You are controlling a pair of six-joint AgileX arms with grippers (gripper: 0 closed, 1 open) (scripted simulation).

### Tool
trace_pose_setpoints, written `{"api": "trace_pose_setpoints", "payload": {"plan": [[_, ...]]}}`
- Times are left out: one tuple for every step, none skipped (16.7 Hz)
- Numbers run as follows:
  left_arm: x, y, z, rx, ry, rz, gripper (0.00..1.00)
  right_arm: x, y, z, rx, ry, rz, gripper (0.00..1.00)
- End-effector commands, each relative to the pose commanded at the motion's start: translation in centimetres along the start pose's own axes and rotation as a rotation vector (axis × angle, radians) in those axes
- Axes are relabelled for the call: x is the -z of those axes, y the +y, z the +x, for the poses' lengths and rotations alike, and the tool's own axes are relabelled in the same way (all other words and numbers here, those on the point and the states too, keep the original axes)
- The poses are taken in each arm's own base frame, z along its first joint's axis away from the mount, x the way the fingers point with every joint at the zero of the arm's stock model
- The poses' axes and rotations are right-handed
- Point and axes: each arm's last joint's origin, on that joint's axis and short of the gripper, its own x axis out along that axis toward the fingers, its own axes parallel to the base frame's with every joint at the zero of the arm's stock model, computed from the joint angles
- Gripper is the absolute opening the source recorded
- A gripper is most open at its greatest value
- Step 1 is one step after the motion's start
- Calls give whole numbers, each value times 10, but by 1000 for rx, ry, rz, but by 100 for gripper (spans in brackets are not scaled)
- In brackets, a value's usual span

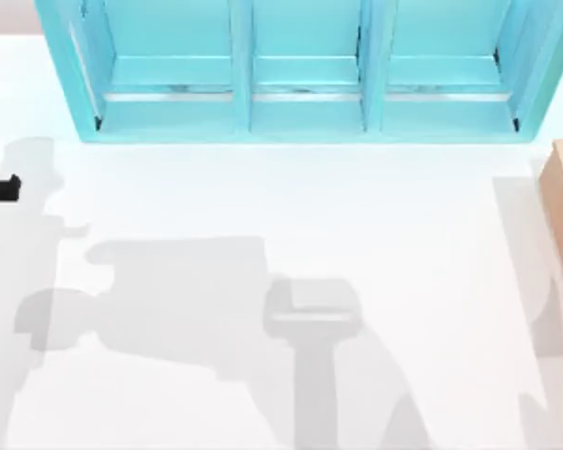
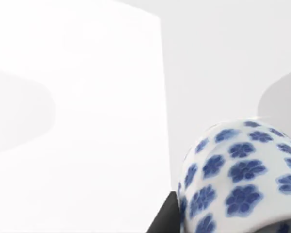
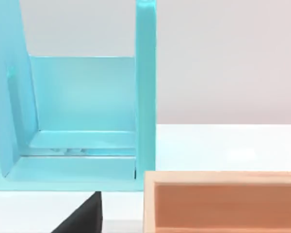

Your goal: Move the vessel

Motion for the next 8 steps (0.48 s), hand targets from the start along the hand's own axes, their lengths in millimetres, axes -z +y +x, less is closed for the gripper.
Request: {"api": "trace_pose_setpoints", "payload": {"plan": [[0,0,0,0,0,0,0,0,0,0,0,0,0,100],[0,0,0,0,0,0,0,0,0,0,0,0,0,100],[-1,-1,1,-2,0,4,0,0,0,0,0,0,0,100],[-1,-1,2,-2,2,6,0,0,0,0,0,0,0,100],[-1,-2,6,-1,5,8,0,0,0,0,0,0,0,100],[-1,-1,13,0,7,8,0,0,0,0,0,0,0,100],[-2,-1,21,0,4,5,0,0,0,0,0,0,0,100],[-2,0,30,-1,-3,3,0,0,0,0,0,0,0,100]]}}
